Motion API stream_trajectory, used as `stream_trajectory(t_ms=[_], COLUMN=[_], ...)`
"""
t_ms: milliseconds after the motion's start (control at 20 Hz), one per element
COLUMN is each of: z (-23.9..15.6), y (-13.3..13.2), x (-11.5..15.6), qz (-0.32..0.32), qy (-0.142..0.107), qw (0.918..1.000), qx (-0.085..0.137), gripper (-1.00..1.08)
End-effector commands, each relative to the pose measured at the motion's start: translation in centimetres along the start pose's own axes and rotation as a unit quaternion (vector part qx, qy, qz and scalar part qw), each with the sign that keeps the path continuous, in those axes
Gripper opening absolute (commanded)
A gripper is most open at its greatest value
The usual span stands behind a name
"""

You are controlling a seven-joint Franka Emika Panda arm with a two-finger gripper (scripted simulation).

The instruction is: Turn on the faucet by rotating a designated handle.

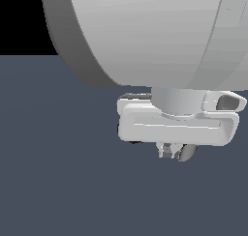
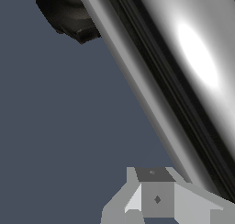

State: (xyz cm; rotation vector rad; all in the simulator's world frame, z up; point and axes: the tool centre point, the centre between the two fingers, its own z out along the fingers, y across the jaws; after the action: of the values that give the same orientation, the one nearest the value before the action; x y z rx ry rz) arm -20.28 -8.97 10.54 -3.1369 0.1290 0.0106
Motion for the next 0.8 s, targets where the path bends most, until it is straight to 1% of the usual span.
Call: stream_trajectory(t_ms=[0,200,250,300,750], z=[-0.1,-0.1,-0.1,-0.1,-0.1], y=[1.7,3.5,3.5,2.3,4.7], x=[0.4,0.5,0.5,0.5,3.0], qz=[0.006,0.006,0.006,-0.003,-0.002], qy=[0.003,0.003,0.003,0.002,0.002], qw=[1.0000,1.0000,1.0000,1.0000,1.0000], qx=[-0.001,-0.001,-0.001,0.000,-0.001], gripper=[-1.00,-1.00,-1.00,-1.00,-1.00])
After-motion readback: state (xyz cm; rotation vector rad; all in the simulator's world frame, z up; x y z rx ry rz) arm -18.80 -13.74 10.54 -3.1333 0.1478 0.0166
